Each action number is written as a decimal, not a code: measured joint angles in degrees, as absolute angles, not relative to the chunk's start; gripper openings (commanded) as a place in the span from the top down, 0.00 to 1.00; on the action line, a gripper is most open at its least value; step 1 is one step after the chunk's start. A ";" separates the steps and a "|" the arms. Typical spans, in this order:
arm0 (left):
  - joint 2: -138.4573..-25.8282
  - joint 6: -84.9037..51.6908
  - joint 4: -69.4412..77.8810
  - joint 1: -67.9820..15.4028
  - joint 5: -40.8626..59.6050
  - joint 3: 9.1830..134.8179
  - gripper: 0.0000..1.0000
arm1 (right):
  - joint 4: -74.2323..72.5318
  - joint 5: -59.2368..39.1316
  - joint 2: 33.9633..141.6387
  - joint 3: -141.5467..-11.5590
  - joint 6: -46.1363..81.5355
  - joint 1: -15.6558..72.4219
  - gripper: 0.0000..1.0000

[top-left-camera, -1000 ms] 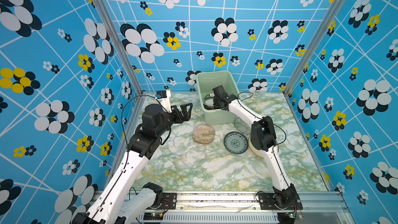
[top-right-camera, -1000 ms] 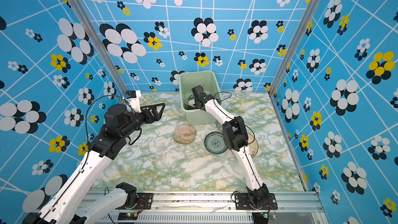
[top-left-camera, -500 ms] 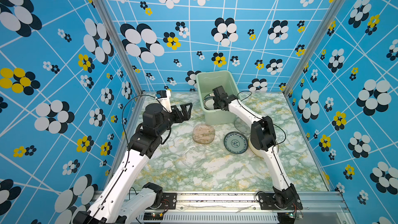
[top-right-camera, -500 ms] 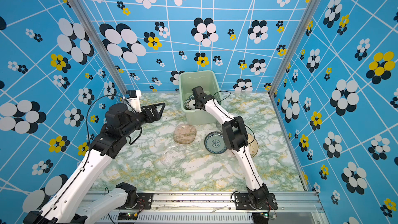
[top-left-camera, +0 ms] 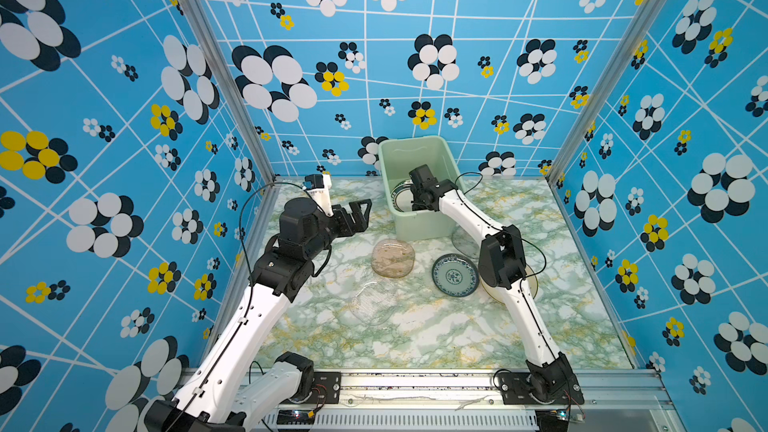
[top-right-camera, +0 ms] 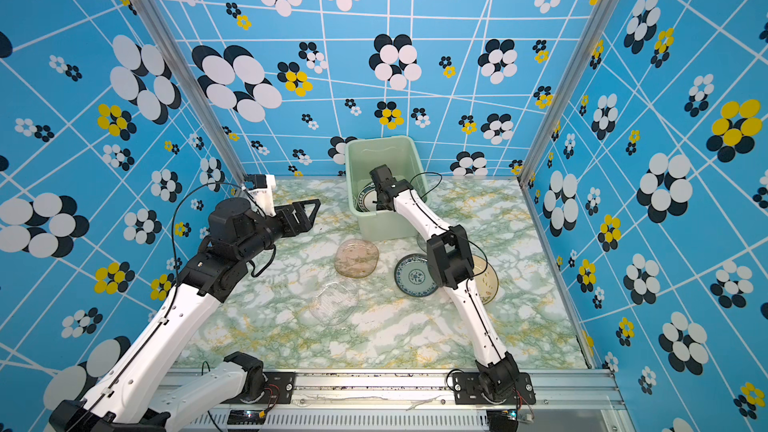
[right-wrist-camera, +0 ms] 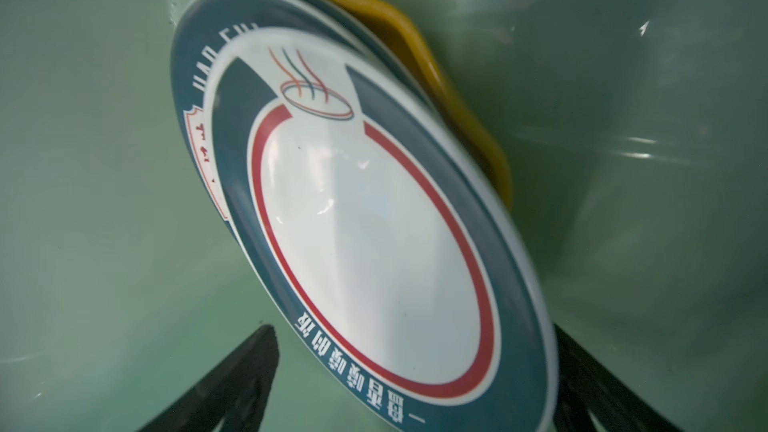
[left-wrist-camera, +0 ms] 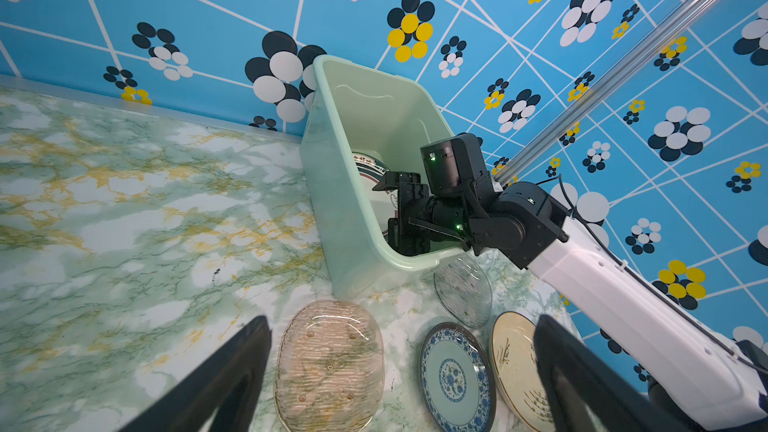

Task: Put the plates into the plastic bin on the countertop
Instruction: 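Set the plate onto the stacked plates and open the right gripper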

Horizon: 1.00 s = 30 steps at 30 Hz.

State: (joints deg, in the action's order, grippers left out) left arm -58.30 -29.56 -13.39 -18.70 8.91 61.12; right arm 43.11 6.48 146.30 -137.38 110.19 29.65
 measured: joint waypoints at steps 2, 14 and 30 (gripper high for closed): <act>-58.72 -29.56 -13.41 -18.70 8.91 61.12 0.00 | 43.68 5.91 146.71 -138.10 110.39 29.58 0.00; -60.49 -29.61 -13.80 -18.70 8.29 61.12 0.00 | 46.04 -0.84 148.81 -140.59 110.39 28.29 0.01; -57.76 -31.09 -15.90 -18.70 6.87 61.60 0.00 | 53.15 -0.84 150.02 -147.37 105.16 27.83 0.01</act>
State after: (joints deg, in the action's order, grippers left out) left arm -57.76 -31.09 -15.90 -18.70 6.87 61.60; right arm 53.15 -0.84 150.02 -147.37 105.16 27.83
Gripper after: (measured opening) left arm 0.999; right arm 0.994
